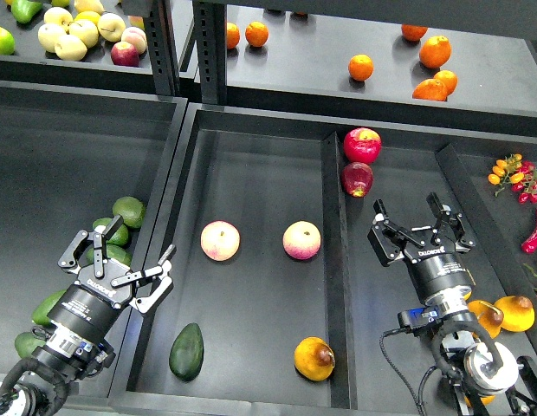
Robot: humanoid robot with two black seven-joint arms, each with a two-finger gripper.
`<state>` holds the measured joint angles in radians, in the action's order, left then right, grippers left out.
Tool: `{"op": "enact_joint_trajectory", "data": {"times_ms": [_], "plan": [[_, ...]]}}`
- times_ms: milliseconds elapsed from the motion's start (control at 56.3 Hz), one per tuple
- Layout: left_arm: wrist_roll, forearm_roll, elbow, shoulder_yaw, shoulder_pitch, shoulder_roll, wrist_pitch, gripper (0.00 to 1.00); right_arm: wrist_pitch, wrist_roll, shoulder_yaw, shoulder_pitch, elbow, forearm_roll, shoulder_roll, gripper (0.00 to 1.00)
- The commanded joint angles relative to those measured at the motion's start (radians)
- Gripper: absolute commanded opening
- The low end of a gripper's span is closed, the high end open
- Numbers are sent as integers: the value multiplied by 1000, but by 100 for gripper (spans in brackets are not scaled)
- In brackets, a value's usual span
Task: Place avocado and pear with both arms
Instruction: 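Move the left gripper toward the middle bin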
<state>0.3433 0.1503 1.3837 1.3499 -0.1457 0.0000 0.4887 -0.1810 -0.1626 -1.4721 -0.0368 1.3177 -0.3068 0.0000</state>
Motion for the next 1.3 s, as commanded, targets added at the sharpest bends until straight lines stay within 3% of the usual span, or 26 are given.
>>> {"op": "enact_joint_trajectory", "data": {"times_ms": [0,906,1279], "plan": [[6,0,0,0,0,0,0,99,0,0,1,-2,0,0,0,100],[-1,2,-3,-49,5,0,0,99,2,-2,3,0,-3,0,0,100],[19,11,-2,-71,8,0,0,99,3,-2,3,0,-3,0,0,100]]}}
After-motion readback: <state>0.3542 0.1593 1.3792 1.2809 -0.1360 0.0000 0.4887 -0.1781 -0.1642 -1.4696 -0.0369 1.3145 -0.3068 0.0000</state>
